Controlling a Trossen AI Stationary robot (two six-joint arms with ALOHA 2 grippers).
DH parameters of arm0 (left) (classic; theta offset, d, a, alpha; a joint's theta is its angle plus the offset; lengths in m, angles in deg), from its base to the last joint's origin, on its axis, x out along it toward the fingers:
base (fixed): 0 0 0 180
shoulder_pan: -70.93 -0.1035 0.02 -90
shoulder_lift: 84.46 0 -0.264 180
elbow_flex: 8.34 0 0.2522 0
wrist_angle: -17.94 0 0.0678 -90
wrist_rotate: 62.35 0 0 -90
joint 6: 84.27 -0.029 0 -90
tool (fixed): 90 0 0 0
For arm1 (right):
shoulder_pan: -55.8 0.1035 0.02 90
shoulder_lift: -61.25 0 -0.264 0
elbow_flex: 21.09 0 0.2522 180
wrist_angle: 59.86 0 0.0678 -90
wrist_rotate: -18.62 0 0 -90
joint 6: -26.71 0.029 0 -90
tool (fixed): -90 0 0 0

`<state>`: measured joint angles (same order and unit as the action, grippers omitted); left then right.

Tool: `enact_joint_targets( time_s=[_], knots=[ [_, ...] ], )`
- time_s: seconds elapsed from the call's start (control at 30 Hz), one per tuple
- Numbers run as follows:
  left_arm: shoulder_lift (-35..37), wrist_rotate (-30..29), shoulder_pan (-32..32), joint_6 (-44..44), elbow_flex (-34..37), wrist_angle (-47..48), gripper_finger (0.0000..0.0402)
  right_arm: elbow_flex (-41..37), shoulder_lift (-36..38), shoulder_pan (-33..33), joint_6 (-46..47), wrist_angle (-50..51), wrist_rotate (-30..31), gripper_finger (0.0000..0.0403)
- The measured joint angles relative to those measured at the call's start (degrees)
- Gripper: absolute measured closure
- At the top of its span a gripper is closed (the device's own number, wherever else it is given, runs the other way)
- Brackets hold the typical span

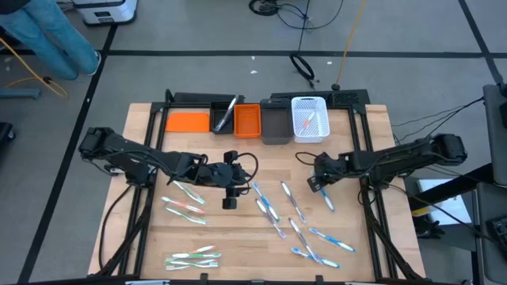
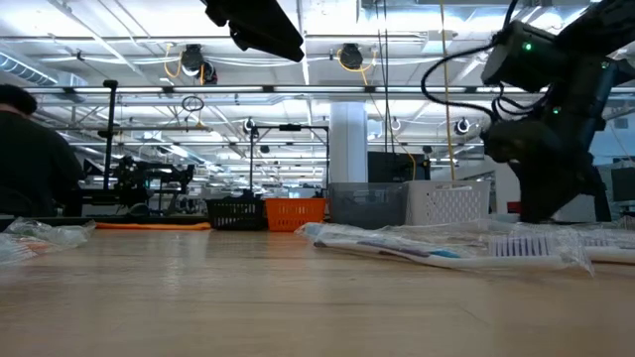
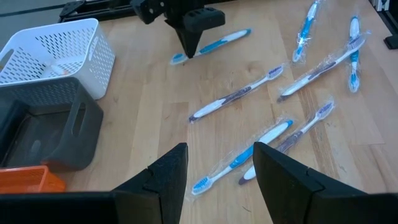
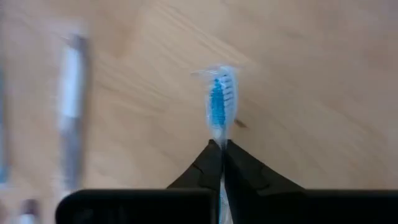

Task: Pick & Place Toothbrushes
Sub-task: Put the blue toothbrush into the orange bin

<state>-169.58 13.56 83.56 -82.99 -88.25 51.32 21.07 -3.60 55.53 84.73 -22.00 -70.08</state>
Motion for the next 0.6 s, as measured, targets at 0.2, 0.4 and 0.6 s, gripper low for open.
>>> enact_joint_targets(
  time_s=[0.2, 0.4, 0.6],
  knots=[
    [0.0, 0.0, 0.0, 0.1, 0.0, 0.0, 0.0220, 0.0, 1.7, 0.0, -3.3, -7.3, 0.0, 0.0403],
    [0.0, 0.0, 0.0, 0.1, 0.0, -0.1, 0.0220, 0.0, 3.1, 0.0, -6.2, -12.2, 0.0, 0.0403],
    [0.0, 0.0, 0.0, 0.1, 0.0, -0.2, 0.0220, 0.1, 4.4, 0.0, -10.4, -20.2, 0.1, 0.0403]
  ],
)
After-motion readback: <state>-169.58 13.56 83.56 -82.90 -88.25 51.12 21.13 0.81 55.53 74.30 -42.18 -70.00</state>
